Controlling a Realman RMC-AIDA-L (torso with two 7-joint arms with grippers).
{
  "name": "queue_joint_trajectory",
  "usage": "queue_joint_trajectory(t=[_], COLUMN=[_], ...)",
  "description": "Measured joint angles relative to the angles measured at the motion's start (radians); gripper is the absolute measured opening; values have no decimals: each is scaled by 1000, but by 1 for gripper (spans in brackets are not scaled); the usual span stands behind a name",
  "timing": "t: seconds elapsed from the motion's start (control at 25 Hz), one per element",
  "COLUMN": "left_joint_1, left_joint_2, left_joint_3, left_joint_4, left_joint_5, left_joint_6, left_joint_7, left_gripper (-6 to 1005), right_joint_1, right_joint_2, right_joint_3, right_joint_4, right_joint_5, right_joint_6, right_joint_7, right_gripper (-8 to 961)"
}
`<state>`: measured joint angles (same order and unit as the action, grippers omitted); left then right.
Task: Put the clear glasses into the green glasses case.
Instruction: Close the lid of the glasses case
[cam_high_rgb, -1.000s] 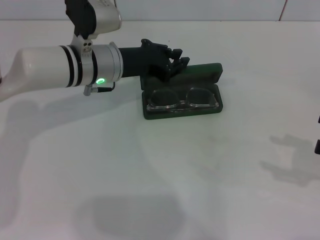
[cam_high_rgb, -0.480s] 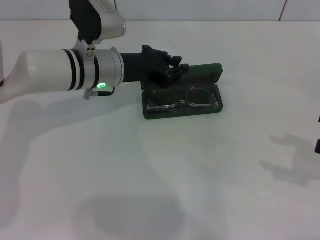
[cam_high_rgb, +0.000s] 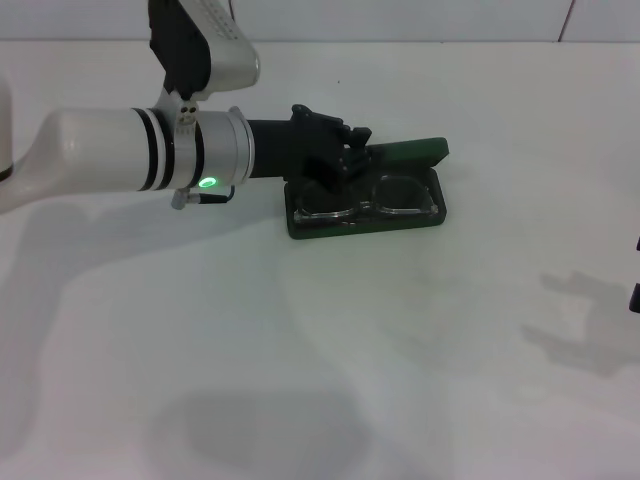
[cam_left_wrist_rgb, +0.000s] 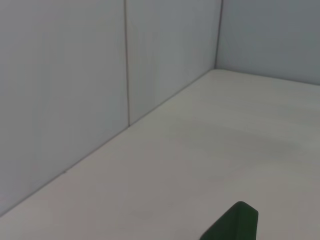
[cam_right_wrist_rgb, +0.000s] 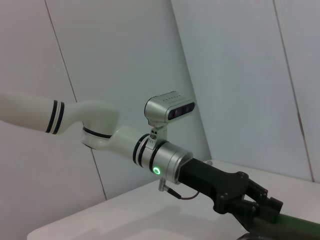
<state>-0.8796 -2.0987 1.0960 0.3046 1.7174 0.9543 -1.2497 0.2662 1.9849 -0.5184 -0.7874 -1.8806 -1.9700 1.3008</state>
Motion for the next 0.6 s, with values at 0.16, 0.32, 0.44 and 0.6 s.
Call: queue_joint_trajectory(t=[0.16, 0.32, 0.44, 0.6], left_joint_1=[5, 12, 16, 24], left_joint_2=[-1, -1, -1, -1], left_joint_3=[18, 19, 20, 27], left_joint_4=[0, -1, -1, -1], left_joint_5=[0, 0, 2, 5], left_joint_6=[5, 21, 32, 48], left_joint_7=[-7, -8, -8, -8], left_gripper=[216, 212, 209, 205], right_joint_1=[-2, -3, -3, -4], right_joint_2=[0, 0, 0, 0], right_joint_3=[0, 0, 0, 0], right_joint_4=[0, 4, 9, 12], right_joint_5=[0, 0, 0, 0], right_joint_6=[-3, -6, -6, -6], right_joint_7=[0, 0, 0, 0], right_gripper=[738, 738, 738, 738])
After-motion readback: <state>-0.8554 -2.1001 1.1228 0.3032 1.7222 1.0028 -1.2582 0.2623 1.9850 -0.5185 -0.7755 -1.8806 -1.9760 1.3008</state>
